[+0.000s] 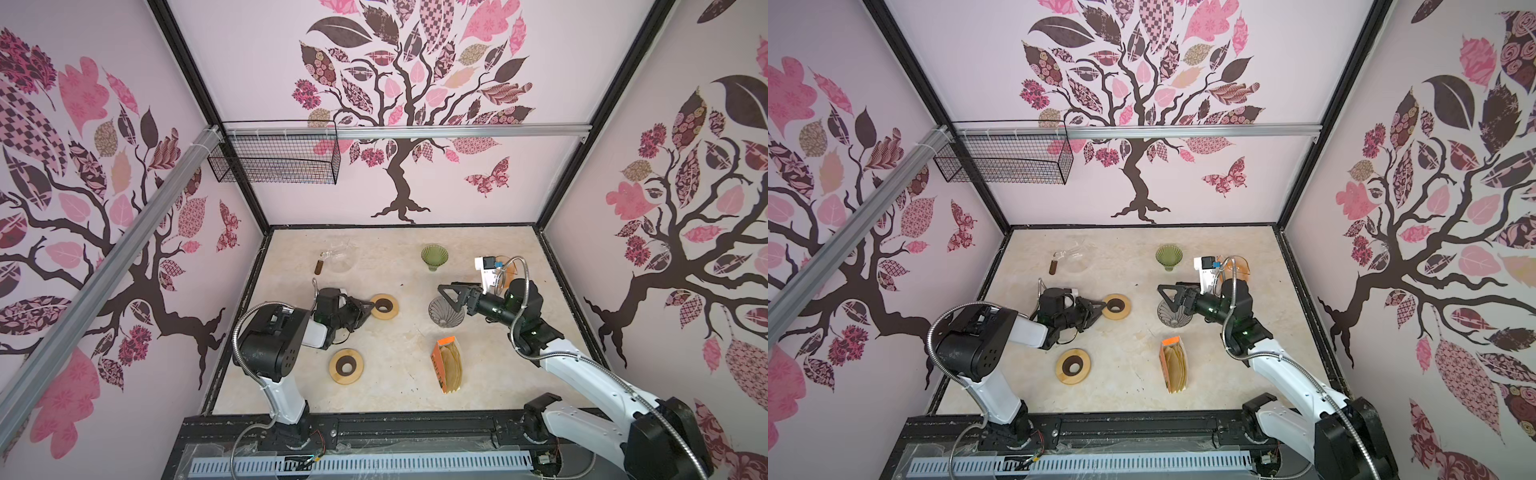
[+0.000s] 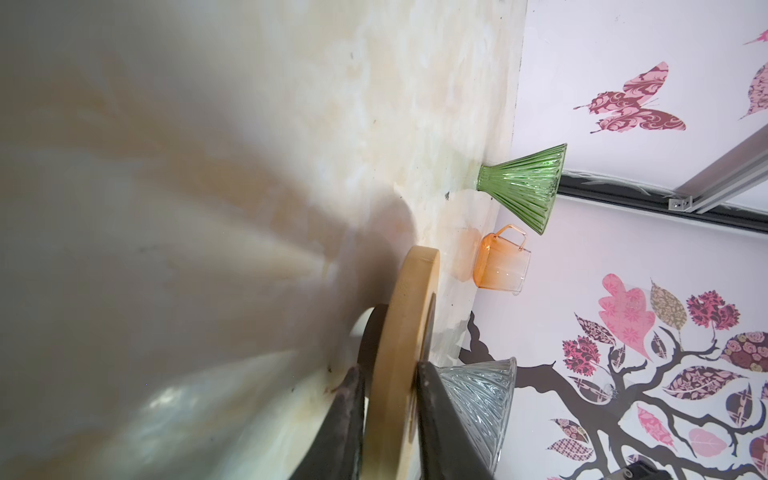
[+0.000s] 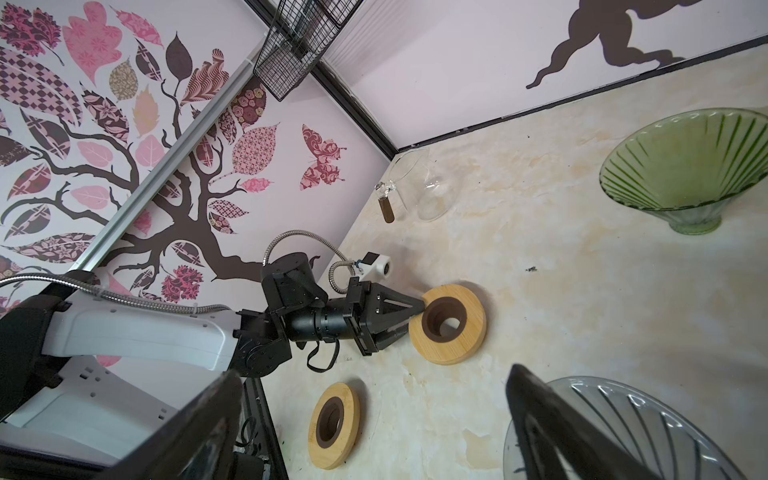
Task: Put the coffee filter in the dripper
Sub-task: 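Lower the left gripper and grasp the edge of the wooden ring, then lift the wooden ring with the left gripper toward the glass carafe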
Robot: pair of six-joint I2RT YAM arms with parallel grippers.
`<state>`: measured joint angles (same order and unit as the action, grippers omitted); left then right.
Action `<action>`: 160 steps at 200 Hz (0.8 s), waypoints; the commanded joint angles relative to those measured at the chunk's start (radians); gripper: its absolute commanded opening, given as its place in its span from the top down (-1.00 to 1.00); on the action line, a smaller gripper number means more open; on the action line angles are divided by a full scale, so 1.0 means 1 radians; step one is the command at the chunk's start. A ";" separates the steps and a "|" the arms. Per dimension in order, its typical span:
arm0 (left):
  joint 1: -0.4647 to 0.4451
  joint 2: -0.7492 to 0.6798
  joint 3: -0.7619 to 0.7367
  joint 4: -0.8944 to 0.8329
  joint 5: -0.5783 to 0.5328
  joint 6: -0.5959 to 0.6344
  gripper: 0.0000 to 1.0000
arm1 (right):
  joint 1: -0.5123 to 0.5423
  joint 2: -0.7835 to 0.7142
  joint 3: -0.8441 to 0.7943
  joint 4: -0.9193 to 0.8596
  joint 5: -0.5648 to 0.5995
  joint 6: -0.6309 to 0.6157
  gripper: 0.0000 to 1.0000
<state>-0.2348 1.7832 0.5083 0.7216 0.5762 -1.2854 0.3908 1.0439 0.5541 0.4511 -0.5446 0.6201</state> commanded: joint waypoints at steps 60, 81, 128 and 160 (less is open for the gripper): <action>-0.012 0.113 -0.082 0.483 0.005 -0.229 0.99 | 0.011 -0.004 0.005 0.013 0.007 -0.022 -1.00; -0.013 0.110 -0.095 0.490 -0.007 -0.219 1.00 | 0.011 -0.004 0.006 0.012 0.008 -0.025 -1.00; -0.012 0.002 -0.087 0.425 -0.012 -0.195 1.00 | 0.013 -0.001 0.006 0.011 0.010 -0.029 -1.00; -0.011 -0.100 -0.059 0.318 -0.029 -0.165 1.00 | 0.013 -0.004 0.006 0.009 0.009 -0.031 -1.00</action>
<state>-0.2432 1.7550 0.4240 1.0824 0.5606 -1.4677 0.3981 1.0439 0.5541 0.4492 -0.5419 0.6037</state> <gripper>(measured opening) 0.136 0.999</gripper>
